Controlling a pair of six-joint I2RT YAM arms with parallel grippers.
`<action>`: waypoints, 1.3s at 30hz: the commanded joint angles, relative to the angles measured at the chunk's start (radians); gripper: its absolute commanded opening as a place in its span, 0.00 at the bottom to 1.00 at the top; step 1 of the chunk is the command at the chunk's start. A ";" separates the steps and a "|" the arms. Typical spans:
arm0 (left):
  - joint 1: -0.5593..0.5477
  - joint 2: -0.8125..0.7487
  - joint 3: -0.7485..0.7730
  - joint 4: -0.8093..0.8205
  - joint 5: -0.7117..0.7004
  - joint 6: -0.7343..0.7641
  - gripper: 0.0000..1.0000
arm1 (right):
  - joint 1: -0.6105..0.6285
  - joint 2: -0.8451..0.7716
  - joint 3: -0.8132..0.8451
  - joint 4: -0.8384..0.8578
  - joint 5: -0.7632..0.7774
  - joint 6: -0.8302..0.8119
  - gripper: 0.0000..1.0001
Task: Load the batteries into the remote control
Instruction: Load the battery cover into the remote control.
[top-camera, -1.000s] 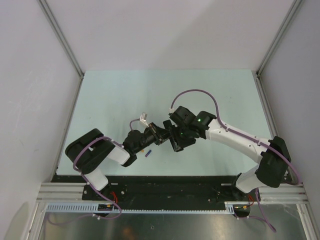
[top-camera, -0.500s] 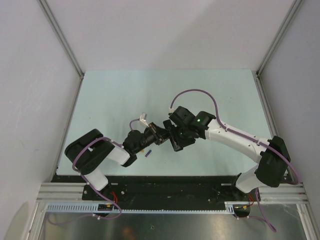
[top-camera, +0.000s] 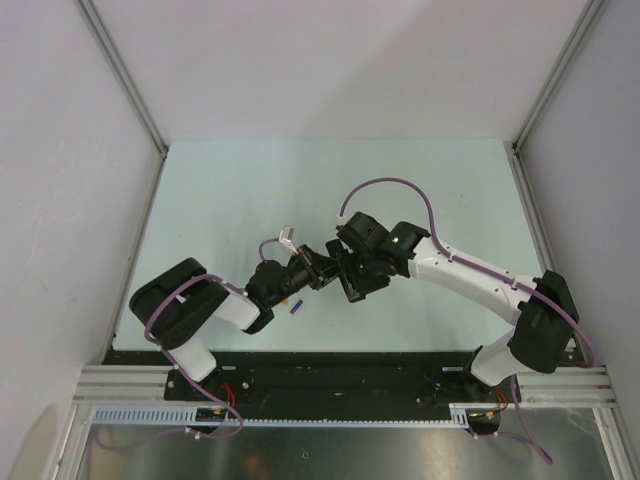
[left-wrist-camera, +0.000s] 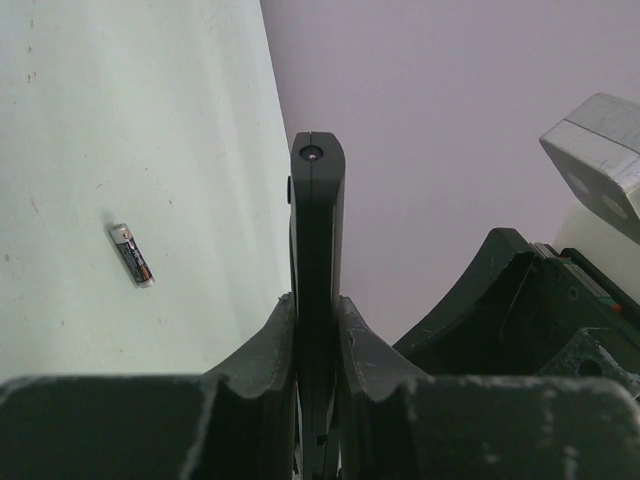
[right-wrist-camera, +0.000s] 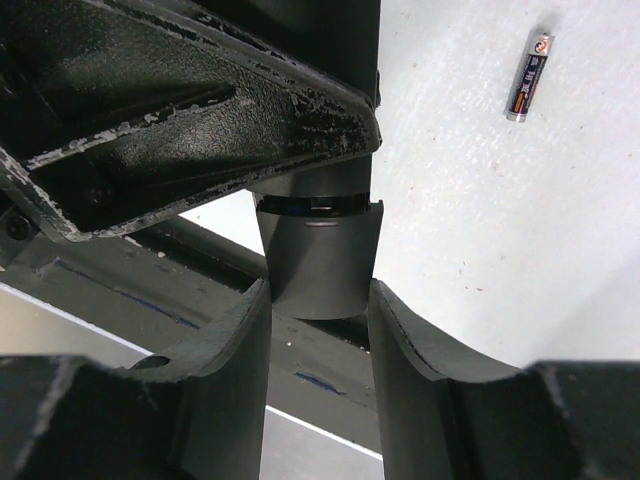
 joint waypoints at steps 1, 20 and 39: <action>-0.013 -0.031 0.015 0.368 0.015 -0.073 0.00 | -0.001 0.004 0.042 0.020 0.031 -0.010 0.32; -0.008 -0.037 0.053 0.369 0.000 -0.194 0.00 | 0.000 0.001 0.042 -0.008 0.042 -0.010 0.53; -0.006 -0.009 0.061 0.369 0.012 -0.197 0.00 | -0.007 -0.019 0.045 0.003 0.047 -0.001 0.59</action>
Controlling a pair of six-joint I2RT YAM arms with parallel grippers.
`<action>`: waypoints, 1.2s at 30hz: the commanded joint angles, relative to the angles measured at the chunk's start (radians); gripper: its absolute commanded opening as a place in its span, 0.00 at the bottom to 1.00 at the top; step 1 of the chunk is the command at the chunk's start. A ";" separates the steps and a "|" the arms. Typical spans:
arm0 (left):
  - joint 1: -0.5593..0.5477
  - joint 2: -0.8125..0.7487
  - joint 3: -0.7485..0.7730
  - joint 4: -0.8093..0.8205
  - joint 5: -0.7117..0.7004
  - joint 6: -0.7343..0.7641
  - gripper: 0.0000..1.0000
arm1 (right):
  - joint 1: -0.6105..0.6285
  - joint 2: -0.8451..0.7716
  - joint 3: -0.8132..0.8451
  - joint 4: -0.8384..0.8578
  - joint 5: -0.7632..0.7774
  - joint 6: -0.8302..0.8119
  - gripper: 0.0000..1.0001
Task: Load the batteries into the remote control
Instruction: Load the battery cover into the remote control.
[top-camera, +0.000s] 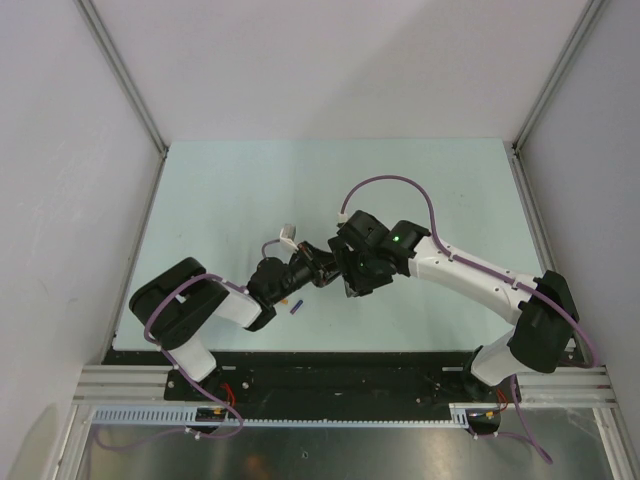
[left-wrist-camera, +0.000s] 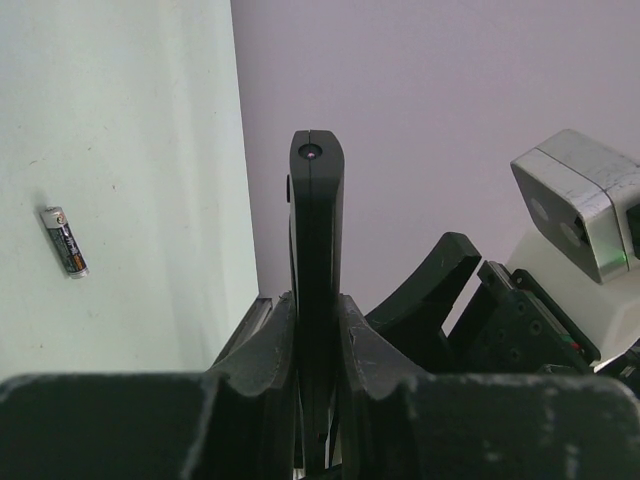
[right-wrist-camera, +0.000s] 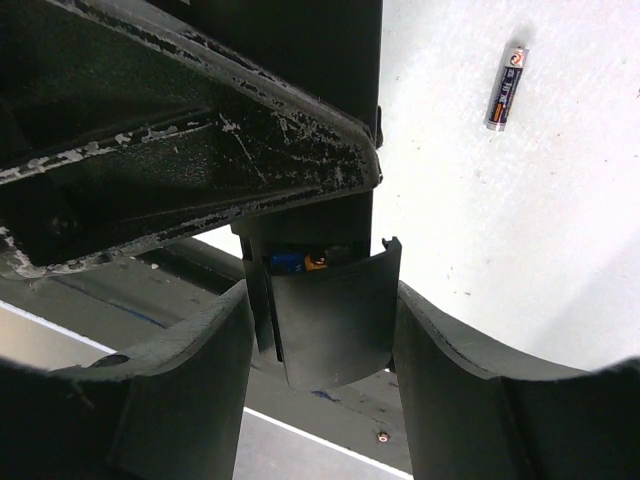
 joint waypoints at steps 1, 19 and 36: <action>-0.005 -0.006 0.031 0.379 0.009 -0.012 0.00 | -0.005 -0.017 0.040 0.003 0.017 0.000 0.59; -0.004 0.024 0.027 0.379 -0.006 -0.014 0.00 | 0.013 -0.002 0.097 -0.018 0.030 0.008 0.60; -0.001 0.023 0.022 0.379 0.001 -0.018 0.00 | 0.009 -0.016 0.109 -0.026 0.059 0.015 0.65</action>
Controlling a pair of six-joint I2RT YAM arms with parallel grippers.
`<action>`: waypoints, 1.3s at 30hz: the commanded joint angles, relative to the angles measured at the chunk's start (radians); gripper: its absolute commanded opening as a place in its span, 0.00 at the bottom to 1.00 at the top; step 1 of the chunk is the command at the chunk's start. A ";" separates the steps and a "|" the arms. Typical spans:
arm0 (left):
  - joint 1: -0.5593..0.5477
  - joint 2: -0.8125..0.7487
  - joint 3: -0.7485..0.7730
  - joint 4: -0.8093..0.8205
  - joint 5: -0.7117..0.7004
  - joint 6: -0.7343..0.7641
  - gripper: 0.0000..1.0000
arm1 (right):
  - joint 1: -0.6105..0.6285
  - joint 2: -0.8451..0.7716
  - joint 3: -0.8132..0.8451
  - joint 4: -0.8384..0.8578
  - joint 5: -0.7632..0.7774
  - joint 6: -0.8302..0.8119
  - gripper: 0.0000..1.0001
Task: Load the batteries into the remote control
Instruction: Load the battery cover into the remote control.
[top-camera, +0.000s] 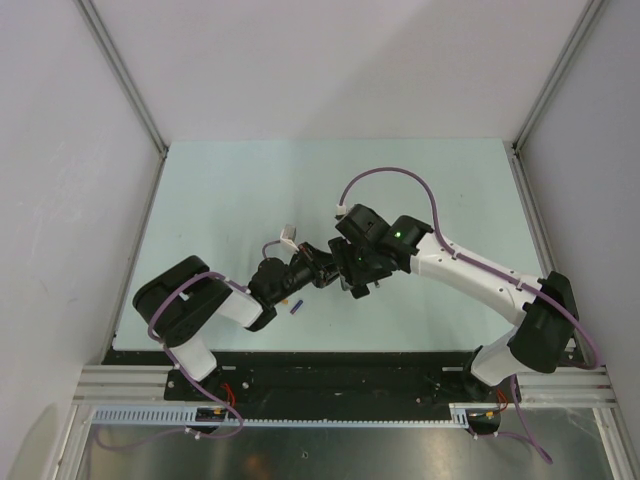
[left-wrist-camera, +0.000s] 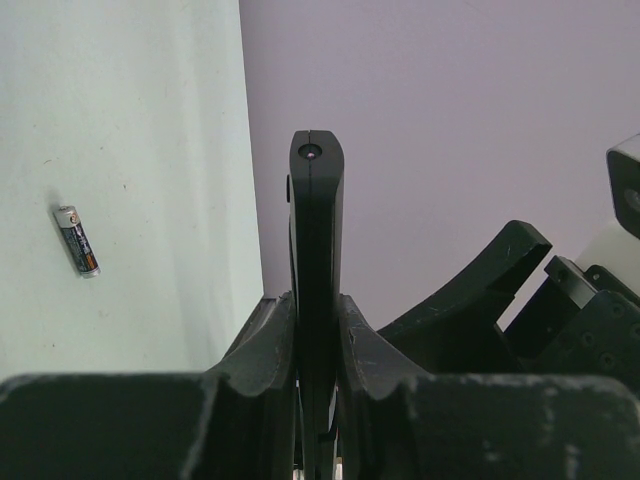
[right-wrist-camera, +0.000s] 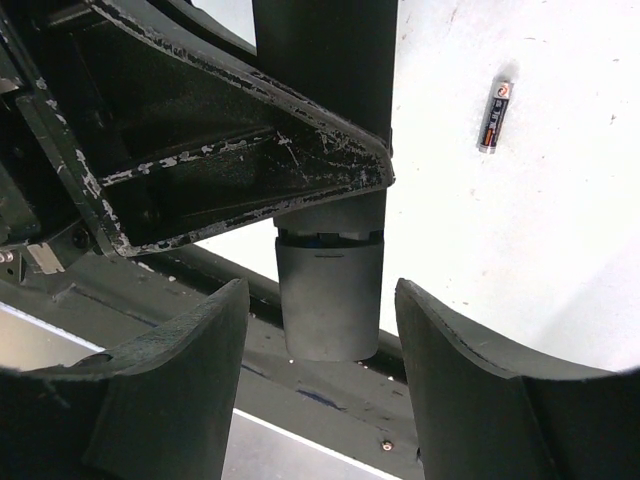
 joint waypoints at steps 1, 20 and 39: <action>-0.001 0.000 0.020 0.365 0.002 -0.018 0.00 | -0.004 -0.019 0.044 -0.012 0.031 0.013 0.66; 0.036 -0.017 0.009 0.368 0.057 -0.056 0.00 | -0.261 -0.417 -0.259 0.329 -0.283 0.121 0.78; 0.047 -0.091 0.024 0.365 0.173 -0.081 0.00 | -0.369 -0.513 -0.694 0.955 -0.748 0.270 0.78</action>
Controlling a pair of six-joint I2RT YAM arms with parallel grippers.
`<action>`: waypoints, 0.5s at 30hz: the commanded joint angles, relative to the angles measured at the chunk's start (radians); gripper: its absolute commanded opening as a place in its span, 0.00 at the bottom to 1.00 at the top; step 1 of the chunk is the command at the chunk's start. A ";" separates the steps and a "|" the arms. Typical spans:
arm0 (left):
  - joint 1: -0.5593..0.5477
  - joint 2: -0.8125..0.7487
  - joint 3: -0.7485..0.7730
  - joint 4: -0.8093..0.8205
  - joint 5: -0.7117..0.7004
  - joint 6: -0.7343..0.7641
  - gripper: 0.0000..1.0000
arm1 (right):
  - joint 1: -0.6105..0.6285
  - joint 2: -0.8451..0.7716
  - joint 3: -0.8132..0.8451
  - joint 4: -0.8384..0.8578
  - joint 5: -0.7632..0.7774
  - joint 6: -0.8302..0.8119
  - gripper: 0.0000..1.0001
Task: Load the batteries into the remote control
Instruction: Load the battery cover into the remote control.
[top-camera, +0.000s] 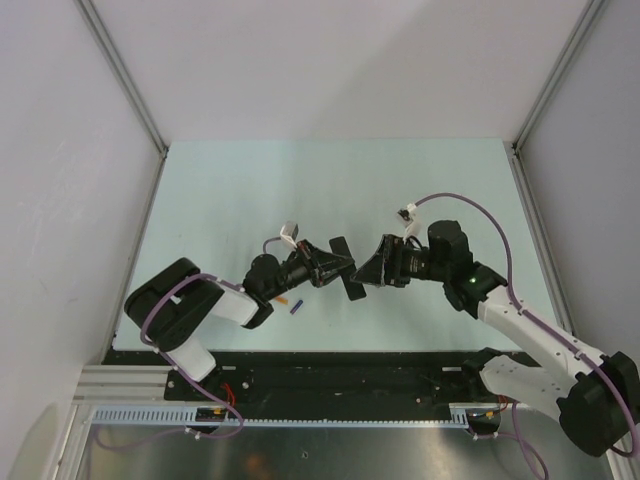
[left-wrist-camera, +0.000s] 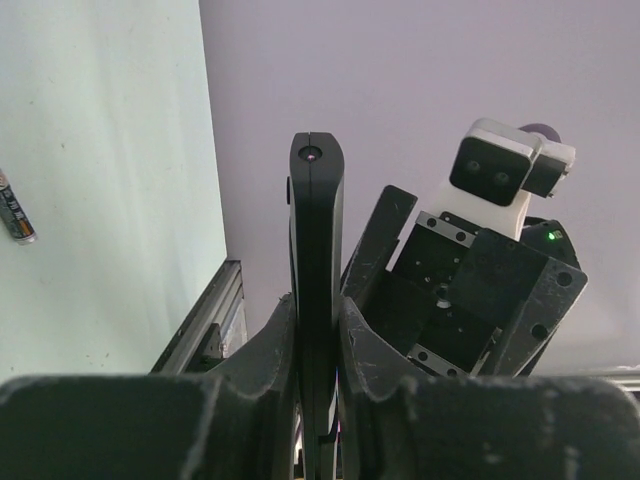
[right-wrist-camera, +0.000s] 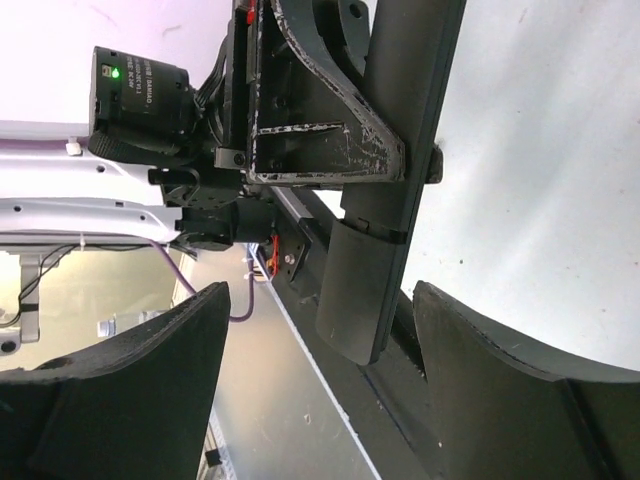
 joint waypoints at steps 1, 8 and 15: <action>0.002 -0.051 0.026 0.365 0.020 -0.013 0.00 | -0.005 0.010 -0.025 0.141 -0.076 0.018 0.77; 0.000 -0.074 0.031 0.365 0.020 -0.015 0.00 | -0.005 0.031 -0.049 0.166 -0.096 0.030 0.73; 0.000 -0.090 0.029 0.365 0.025 -0.012 0.00 | -0.005 0.071 -0.078 0.247 -0.139 0.078 0.65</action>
